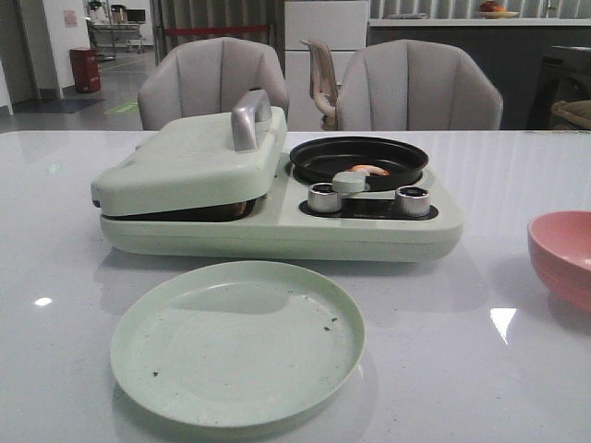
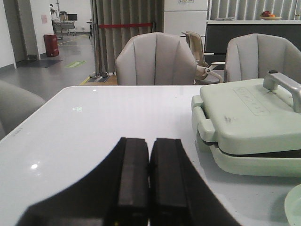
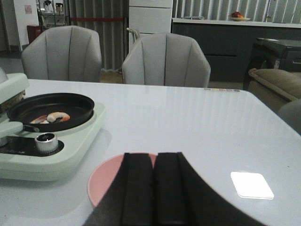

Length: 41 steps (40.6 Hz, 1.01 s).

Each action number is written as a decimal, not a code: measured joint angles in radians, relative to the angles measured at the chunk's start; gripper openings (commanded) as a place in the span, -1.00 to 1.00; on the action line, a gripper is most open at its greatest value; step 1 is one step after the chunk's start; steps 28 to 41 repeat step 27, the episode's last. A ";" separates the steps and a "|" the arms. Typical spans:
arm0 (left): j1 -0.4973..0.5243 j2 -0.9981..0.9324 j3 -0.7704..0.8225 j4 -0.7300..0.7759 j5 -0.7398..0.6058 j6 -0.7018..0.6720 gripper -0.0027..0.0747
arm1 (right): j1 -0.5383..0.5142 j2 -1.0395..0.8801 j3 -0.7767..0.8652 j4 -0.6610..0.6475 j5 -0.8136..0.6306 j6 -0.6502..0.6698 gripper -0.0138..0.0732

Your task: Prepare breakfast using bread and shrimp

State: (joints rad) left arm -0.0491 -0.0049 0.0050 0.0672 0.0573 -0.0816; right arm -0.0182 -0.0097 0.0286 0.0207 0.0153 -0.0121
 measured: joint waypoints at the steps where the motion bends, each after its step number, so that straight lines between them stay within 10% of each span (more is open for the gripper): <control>1: 0.000 0.000 0.000 0.000 0.000 0.000 -0.65 | 0.000 0.000 0.000 -0.009 -0.005 0.012 -0.58; 41: 0.000 0.000 0.000 0.000 0.000 0.000 -0.65 | 0.000 0.000 0.000 -0.029 -0.015 0.031 -0.58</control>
